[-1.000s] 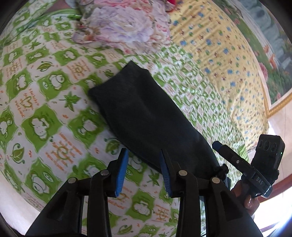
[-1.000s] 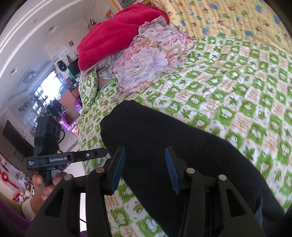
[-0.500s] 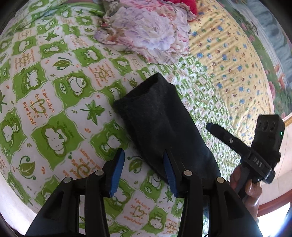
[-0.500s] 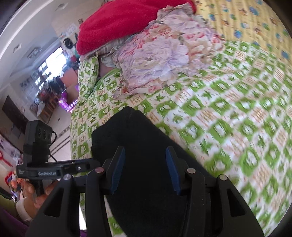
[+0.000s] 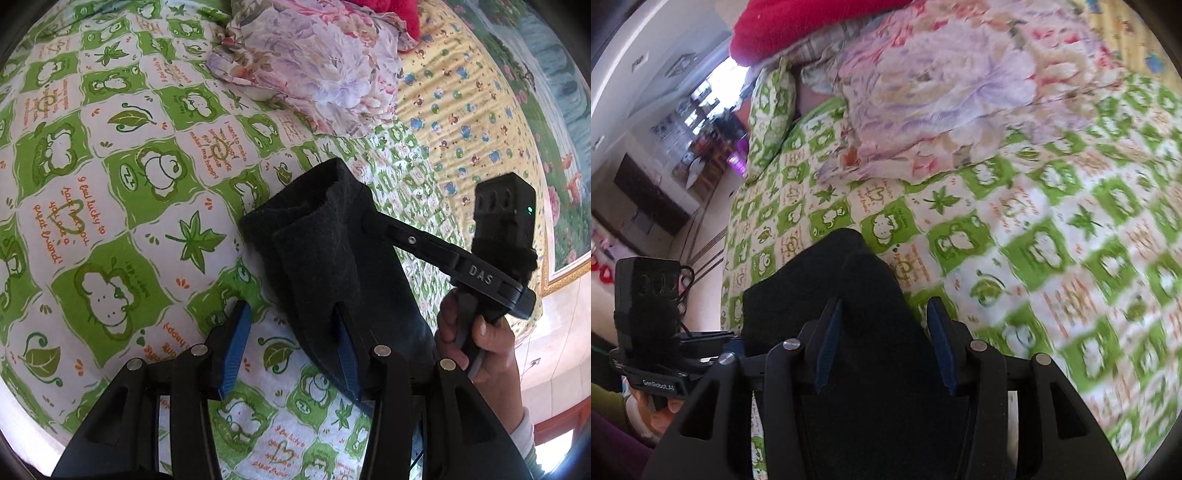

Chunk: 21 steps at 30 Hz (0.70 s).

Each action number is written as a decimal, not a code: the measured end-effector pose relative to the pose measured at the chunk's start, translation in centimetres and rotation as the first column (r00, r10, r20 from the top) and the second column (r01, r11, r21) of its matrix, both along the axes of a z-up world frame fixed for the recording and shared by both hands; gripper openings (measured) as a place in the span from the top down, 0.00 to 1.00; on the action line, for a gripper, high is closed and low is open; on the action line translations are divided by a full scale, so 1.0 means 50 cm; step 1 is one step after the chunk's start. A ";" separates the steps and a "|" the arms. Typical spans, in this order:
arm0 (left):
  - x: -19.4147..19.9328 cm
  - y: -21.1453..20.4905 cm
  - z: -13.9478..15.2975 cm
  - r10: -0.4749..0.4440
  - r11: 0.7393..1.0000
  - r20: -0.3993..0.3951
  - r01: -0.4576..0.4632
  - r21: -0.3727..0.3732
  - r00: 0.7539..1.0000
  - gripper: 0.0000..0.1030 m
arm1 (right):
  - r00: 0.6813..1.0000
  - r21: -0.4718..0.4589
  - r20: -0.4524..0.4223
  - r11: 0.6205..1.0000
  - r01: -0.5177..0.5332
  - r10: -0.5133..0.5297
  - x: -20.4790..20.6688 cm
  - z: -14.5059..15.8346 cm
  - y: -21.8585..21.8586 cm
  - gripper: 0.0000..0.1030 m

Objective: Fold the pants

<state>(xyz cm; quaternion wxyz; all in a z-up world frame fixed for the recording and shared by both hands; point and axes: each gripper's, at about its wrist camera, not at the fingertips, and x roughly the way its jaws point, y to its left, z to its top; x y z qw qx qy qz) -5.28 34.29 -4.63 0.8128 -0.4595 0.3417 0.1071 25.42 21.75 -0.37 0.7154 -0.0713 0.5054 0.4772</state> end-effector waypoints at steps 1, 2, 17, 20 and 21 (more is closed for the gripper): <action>0.004 0.001 -0.001 0.000 1.000 -0.001 0.000 0.004 1.000 0.55 | 1.000 -0.009 -0.016 1.000 -0.017 0.017 0.010 -0.005 0.010 0.53; 0.008 0.001 -0.001 0.002 1.000 -0.002 -0.002 0.008 1.000 0.55 | 0.999 -0.019 -0.023 1.000 -0.024 0.024 0.016 -0.008 0.016 0.53; 0.054 0.003 0.007 0.006 0.998 -0.010 -0.005 0.063 1.000 0.81 | 0.997 0.017 -0.060 0.999 -0.050 0.051 0.019 0.003 0.029 0.77; 0.052 -0.008 0.031 -0.010 0.997 0.004 0.009 0.072 1.000 0.85 | 0.998 0.055 -0.052 0.998 -0.032 0.035 0.011 0.029 0.012 0.78; 0.052 -0.015 0.045 -0.017 0.996 0.009 0.016 0.087 1.000 0.86 | 0.998 0.069 -0.047 0.997 -0.026 0.030 0.008 0.038 0.005 0.78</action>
